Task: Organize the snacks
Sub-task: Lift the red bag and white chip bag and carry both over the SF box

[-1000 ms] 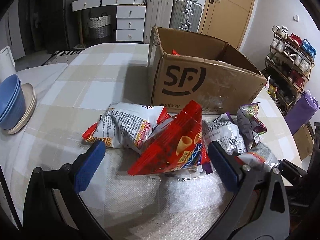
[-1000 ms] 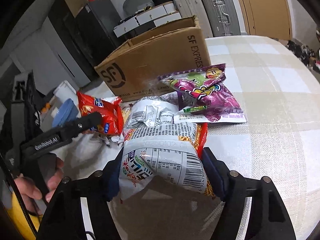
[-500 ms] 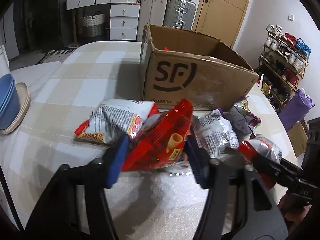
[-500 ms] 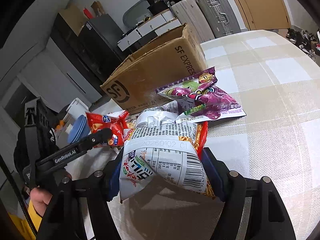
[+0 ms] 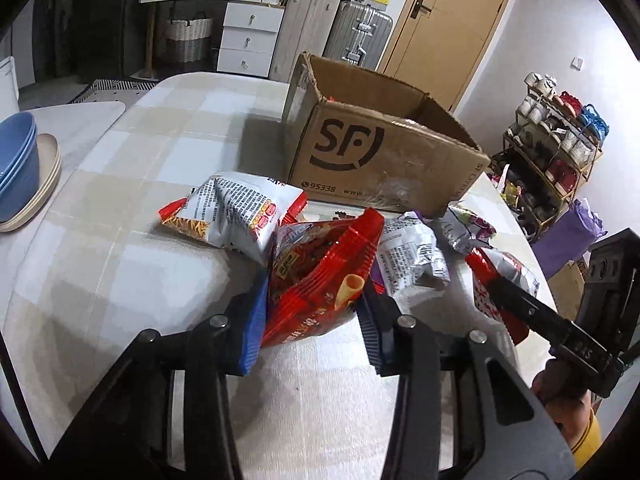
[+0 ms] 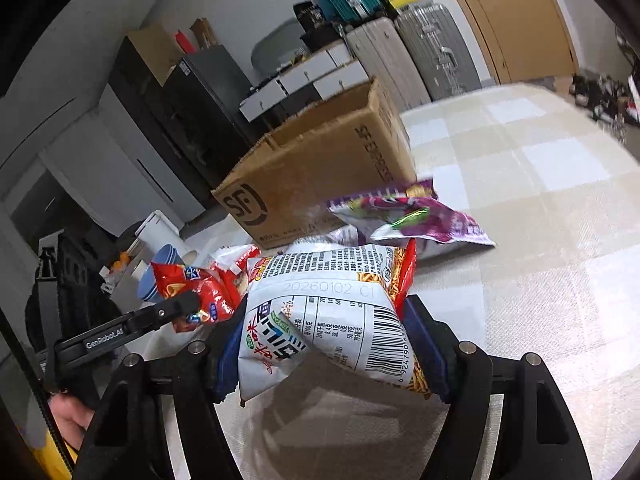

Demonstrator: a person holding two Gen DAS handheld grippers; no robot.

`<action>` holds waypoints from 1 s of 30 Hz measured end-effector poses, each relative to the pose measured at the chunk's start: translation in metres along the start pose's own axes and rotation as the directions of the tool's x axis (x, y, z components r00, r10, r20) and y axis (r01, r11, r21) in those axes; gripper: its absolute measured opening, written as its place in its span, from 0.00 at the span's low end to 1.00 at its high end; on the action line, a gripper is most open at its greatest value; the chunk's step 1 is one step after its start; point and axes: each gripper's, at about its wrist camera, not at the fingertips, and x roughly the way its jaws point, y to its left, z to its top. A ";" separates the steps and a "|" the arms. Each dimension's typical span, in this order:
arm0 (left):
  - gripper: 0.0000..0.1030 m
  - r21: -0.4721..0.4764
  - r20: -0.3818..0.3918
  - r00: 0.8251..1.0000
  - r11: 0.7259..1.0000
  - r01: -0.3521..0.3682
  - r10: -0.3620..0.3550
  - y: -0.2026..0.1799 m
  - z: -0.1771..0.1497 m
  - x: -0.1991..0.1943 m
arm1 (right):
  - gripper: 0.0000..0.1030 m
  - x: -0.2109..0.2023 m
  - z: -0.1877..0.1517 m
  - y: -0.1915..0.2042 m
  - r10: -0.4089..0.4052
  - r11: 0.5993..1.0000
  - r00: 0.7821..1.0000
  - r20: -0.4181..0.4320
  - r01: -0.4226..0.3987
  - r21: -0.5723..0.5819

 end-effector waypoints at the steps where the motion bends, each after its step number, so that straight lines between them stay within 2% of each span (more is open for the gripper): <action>1: 0.37 0.003 0.001 1.000 1.000 0.003 -0.003 -0.001 -0.001 -0.003 | 0.71 -0.002 0.000 0.002 -0.004 1.000 1.000 0.012 0.004 -0.012; 4: 0.37 0.008 0.008 1.000 1.000 0.014 -0.014 -0.004 -0.003 -0.011 | 0.71 -0.010 -0.003 0.009 -0.003 0.999 0.999 0.036 0.004 -0.043; 9: 0.37 0.013 0.020 0.999 0.999 0.029 -0.029 -0.010 -0.006 -0.028 | 0.71 -0.026 -0.010 0.017 0.010 1.000 0.999 0.049 -0.009 -0.028; 14: 0.37 0.028 0.041 0.998 0.998 0.049 -0.050 -0.020 -0.011 -0.050 | 0.71 -0.057 -0.008 0.038 0.021 0.997 0.995 0.095 -0.014 -0.076; 23: 0.37 0.059 0.117 0.988 0.994 0.096 -0.103 -0.039 -0.033 -0.114 | 0.71 -0.120 -0.011 0.074 0.045 0.989 0.986 0.161 -0.021 -0.146; 30: 0.37 0.103 0.158 0.978 0.988 0.119 -0.134 -0.056 -0.058 -0.163 | 0.71 -0.153 -0.030 0.080 0.025 0.990 0.985 0.169 -0.002 -0.138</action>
